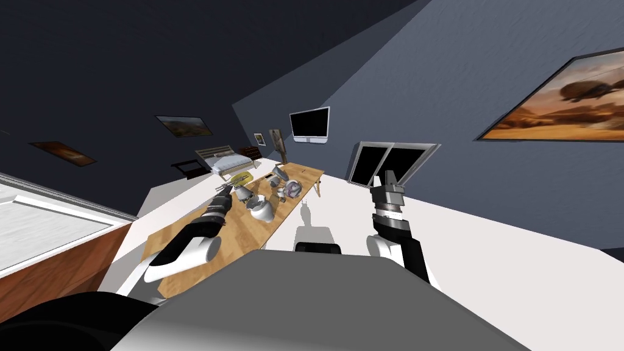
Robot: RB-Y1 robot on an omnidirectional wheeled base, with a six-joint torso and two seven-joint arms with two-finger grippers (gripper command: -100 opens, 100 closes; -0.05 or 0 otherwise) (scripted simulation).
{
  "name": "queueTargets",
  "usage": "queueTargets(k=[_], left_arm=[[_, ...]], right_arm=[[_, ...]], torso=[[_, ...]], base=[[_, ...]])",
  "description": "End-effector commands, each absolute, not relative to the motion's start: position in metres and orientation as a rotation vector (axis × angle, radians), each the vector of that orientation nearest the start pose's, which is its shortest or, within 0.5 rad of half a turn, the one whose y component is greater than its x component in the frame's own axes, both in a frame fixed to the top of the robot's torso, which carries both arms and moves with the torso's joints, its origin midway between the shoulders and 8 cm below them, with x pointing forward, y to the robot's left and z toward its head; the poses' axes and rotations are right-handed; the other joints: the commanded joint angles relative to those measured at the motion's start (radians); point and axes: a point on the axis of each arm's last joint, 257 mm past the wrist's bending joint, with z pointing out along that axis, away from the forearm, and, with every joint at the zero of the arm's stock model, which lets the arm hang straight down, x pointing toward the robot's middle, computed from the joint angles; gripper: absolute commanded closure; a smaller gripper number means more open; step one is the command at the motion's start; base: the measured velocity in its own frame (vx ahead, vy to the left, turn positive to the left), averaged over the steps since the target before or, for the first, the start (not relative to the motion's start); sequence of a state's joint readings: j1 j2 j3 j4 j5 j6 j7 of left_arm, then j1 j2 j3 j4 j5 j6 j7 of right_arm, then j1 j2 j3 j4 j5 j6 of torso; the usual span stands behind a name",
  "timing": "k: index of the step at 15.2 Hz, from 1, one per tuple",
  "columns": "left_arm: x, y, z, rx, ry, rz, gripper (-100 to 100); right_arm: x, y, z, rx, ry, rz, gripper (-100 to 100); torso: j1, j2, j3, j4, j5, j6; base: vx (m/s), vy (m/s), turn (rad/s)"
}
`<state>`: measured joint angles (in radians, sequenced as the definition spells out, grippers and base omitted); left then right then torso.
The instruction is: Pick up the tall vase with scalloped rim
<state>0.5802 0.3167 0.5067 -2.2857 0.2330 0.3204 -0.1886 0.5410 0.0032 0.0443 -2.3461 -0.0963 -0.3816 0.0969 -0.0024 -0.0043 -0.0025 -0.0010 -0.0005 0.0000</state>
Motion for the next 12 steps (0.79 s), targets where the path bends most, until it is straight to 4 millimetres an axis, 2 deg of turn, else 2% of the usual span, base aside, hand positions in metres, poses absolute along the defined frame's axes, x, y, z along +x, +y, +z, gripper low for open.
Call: queueTargets(k=[1,2,5,6,9,10,12], left_arm=[[0.335,0.519,-0.104,-1.099,1.188,-0.465,-100],[0.327,0.533,-0.105,-1.131,1.189,-0.434,-100],[0.325,0.535,-0.113,-1.158,1.206,-0.420,-100],[0.317,0.548,-0.113,-1.189,1.205,-0.393,-100],[0.314,0.550,-0.122,-1.219,1.222,-0.377,-100],[0.306,0.561,-0.122,-1.247,1.220,-0.356,-100],[0.303,0.563,-0.129,-1.274,1.236,-0.342,-100]], right_arm=[[0.348,-0.280,0.017,0.759,0.645,1.288,0],[0.348,-0.280,0.017,0.759,0.645,1.288,0],[0.348,-0.280,0.017,0.759,0.645,1.288,0],[0.348,-0.280,0.017,0.759,0.645,1.288,0],[0.348,-0.280,0.017,0.759,0.645,1.288,0],[0.348,-0.280,0.017,0.759,0.645,1.288,0],[0.348,-0.280,0.017,0.759,0.646,1.288,0]], torso=[[0.000,0.000,0.000,0.000,0.000,0.000],[0.001,0.001,0.000,0.000,0.000,0.000],[0.001,0.000,0.000,0.000,0.000,0.000],[0.001,0.001,0.001,0.000,0.000,0.000],[0.001,0.000,0.000,0.000,0.000,0.000],[0.001,0.001,0.001,0.000,0.000,0.000],[0.001,0.000,0.000,0.000,0.000,0.000]], base=[[0.031,-0.020,0.003],[0.044,-0.026,0.011],[0.049,-0.020,0.012],[0.042,-0.022,0.014],[0.049,-0.022,0.013],[0.051,-0.019,0.017],[0.063,-0.029,0.019]])
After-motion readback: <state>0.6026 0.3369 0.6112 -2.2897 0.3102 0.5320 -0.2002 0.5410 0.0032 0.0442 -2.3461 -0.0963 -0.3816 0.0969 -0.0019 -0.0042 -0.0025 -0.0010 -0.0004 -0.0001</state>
